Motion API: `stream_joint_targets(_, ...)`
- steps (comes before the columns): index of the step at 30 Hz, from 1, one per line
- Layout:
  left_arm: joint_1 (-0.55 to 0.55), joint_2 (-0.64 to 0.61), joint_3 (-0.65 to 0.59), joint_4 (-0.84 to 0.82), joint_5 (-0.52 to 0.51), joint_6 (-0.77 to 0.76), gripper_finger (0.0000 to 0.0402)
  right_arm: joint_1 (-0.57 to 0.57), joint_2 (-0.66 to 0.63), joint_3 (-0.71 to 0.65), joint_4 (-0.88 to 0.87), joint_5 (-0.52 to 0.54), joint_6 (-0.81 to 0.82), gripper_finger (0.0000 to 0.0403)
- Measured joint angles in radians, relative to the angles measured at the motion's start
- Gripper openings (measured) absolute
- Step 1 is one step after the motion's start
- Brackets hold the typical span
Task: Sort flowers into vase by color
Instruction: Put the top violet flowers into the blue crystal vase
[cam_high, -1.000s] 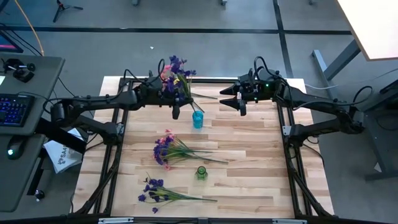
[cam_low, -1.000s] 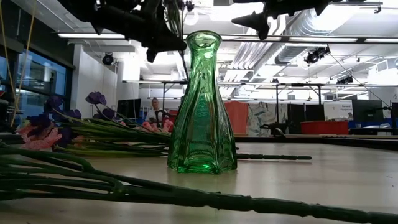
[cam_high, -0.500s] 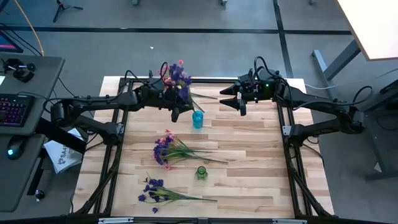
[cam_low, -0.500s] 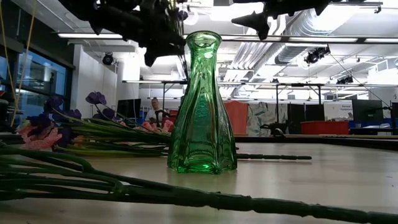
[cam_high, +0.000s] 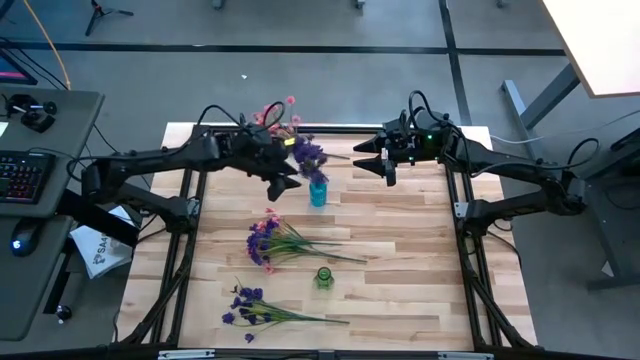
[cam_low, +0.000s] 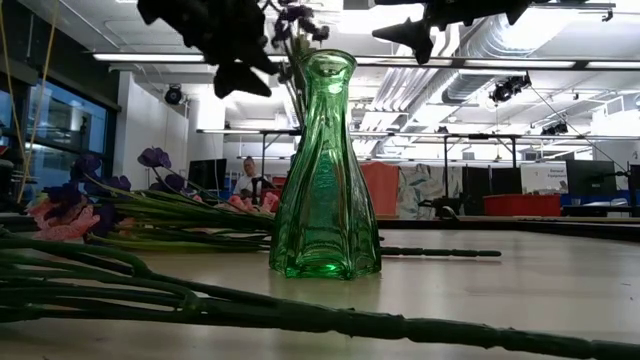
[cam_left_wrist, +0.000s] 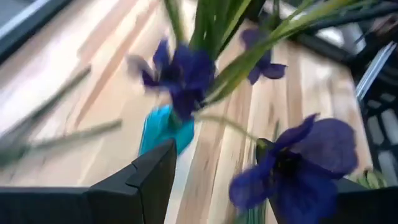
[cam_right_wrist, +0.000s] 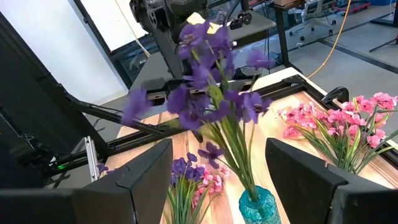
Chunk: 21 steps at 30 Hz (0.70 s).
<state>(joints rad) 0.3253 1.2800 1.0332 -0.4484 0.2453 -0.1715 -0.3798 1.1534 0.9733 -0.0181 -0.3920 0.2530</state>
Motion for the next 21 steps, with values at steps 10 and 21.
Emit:
stream_joint_targets(10,0.002,-0.052,0.058,-0.364,-0.033,-0.118,0.0210,0.000,-0.018,0.002,-0.026,-0.035,0.002,0.0252)
stream_joint_targets(21,-0.249,-0.288,-0.110,-0.285,-0.290,-0.547,0.0203,0.067,-0.037,0.002,-0.479,-0.239,0.006,0.0252)
